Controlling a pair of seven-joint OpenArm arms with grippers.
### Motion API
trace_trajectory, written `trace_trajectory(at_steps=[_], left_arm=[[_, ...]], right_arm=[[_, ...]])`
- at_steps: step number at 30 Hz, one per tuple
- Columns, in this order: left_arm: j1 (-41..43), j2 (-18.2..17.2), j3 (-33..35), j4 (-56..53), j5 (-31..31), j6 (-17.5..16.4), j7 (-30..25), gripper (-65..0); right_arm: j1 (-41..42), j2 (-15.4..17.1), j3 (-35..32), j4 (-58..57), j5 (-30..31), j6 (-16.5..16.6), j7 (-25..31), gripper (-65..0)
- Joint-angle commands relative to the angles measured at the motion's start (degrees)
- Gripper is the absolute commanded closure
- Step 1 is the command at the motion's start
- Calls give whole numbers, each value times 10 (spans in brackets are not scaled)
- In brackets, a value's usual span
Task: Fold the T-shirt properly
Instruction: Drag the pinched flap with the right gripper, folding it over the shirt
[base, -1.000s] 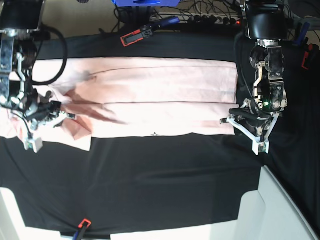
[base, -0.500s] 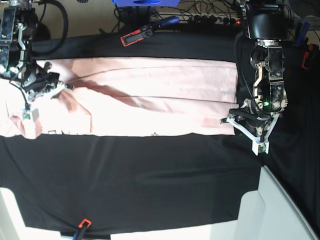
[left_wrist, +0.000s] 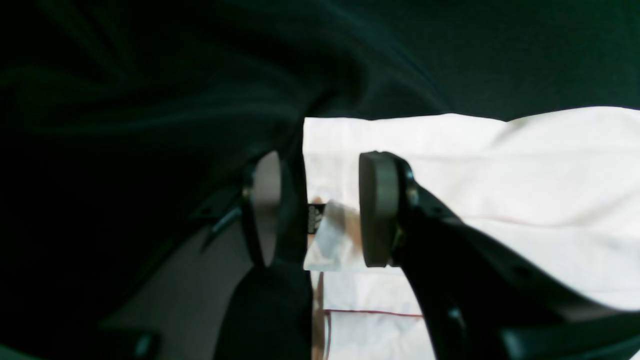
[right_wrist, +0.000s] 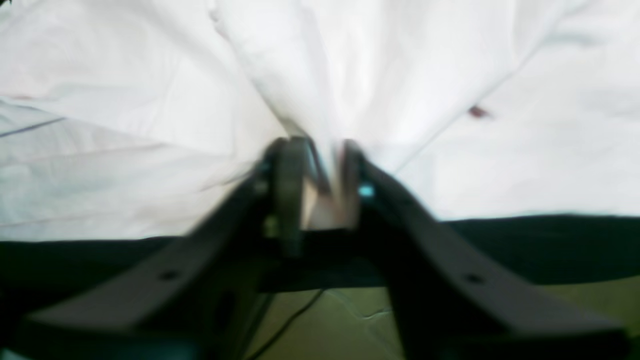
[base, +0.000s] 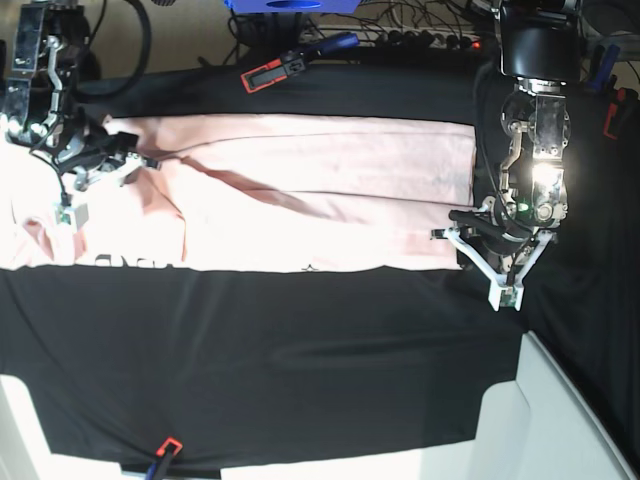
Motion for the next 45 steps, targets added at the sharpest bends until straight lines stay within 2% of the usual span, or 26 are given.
trace_trajectory(at_steps=[1,4,9,13,16,19,23,26,29,31,38,45], left_arm=[[-8,-6,-3,12,-1,2,-10,-259],[-9,-5,-3,12,-2,2,-10,-259],[-9,-4,-3,12,-4,2,-10,-259],[-10,-3,-4,16,-4,2,-10,-257],[-7,-4,-4,17,-2,2,-10,-257],[-5,-4,-4,17,-2,2,-10,-257],[-3,-6,-4,16,-1,2,-10,-257],[-3,-7,-4,16,-1,2,-10,-257],[-3,-16,-4,13,-1,2,-10,-257],[-3,-18,-4,12,-1,2,-10,-257],[-5,-18,-4,13,-1,2,-10,-257],[-7,-17,-4,12,-1,2,-10,-257]], right_arm=[[0,3,17,11,4,1,6,-221],[1,6,40,12,4,1,7,-296],[-1,15,82,51,3,1,7,-299],[41,60,89,40,3,2,9,-306],[104,95,90,-26,3,3,5,-306],[168,114,91,-99,6,5,4,-306],[242,113,95,-204,7,5,-6,-348],[278,88,190,-254,7,5,-16,-405],[300,61,316,-258,7,5,-19,-427],[311,61,343,-262,7,5,-26,-428],[325,72,368,-290,7,5,-24,-425],[327,92,369,-381,7,6,22,-421]])
